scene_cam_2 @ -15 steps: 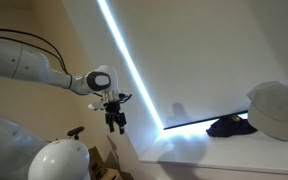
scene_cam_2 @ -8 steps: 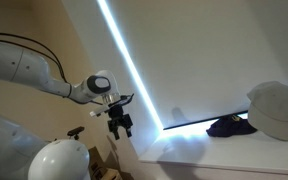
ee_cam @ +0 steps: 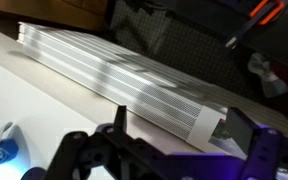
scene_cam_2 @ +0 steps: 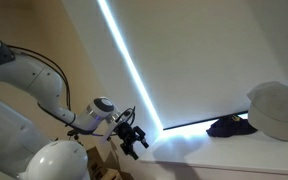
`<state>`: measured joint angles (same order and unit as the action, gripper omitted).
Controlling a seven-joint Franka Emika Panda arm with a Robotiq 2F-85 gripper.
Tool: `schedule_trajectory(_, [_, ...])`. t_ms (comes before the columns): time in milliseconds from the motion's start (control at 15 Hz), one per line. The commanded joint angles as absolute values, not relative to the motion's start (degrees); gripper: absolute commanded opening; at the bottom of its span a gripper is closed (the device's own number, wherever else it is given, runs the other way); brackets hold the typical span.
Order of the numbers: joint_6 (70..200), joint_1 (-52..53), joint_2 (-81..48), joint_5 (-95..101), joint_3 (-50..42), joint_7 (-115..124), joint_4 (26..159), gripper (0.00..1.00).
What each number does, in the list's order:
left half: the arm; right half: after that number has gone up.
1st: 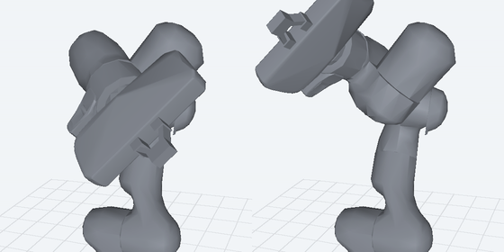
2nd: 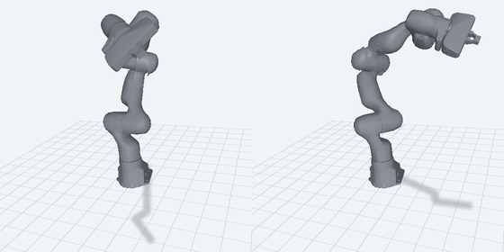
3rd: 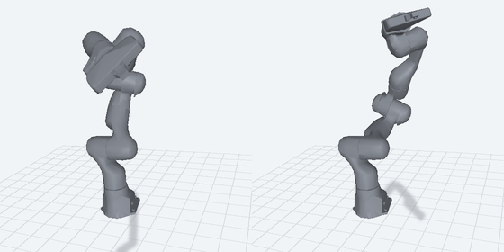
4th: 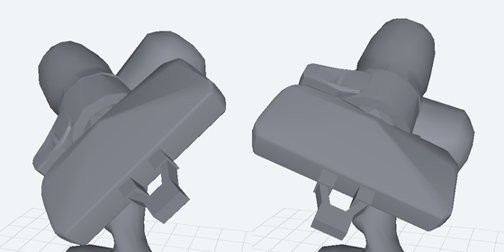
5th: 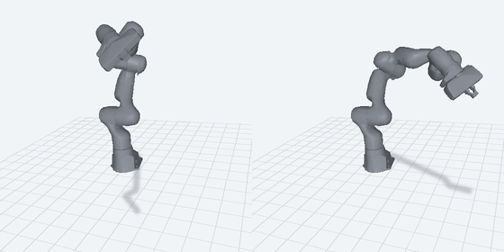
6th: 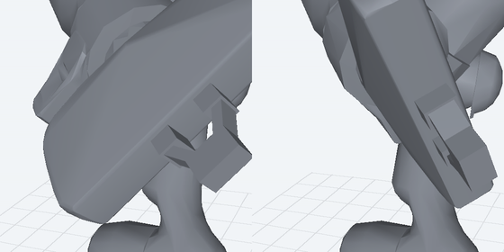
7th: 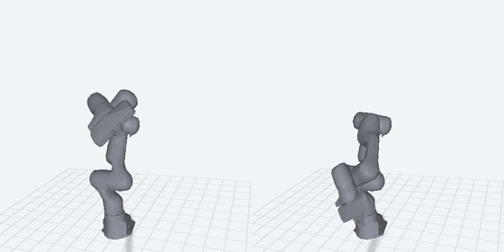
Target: Move the black cap to the left
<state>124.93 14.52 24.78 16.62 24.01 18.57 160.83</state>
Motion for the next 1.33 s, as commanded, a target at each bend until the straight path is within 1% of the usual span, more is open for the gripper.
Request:
schedule_trajectory(0, [133.0,6.1,18.5,27.9,33.6,34.6,160.8,1.00])
schedule_trajectory(67, [135.1,4.6,16.8,28.5,35.0,40.1,160.8,1.00])
schedule_trajectory(200, [136.8,-1.4,15.3,32.2,41.4,50.2,160.6,1.00])
schedule_trajectory(267, [133.9,6.4,16.7,30.2,34.2,44.1,160.4,1.00])
schedule_trajectory(400, [134.8,3.6,15.2,32.0,37.0,49.3,160.3,1.00])
schedule_trajectory(533, [133.7,3.2,15.0,32.2,38.1,51.1,159.4,1.00])
schedule_trajectory(600, [134.8,2.7,17.2,31.2,37.1,55.5,158.6,1.00])
schedule_trajectory(867, [135.2,5.9,24.5,20.9,24.6,49.4,158.4,1.00])
schedule_trajectory(1000, [136.2,5.0,28.2,18.2,19.2,48.5,160.2,1.00])
schedule_trajectory(1133, [137.7,2.9,30.9,16.8,15.1,48.8,161.9,1.00])
schedule_trajectory(1200, [138.4,1.1,30.1,17.1,14.2,50.2,160.9,1.00])
schedule_trajectory(1267, [139.4,-1.4,28.9,19.6,15.1,53.6,159.2,1.00])
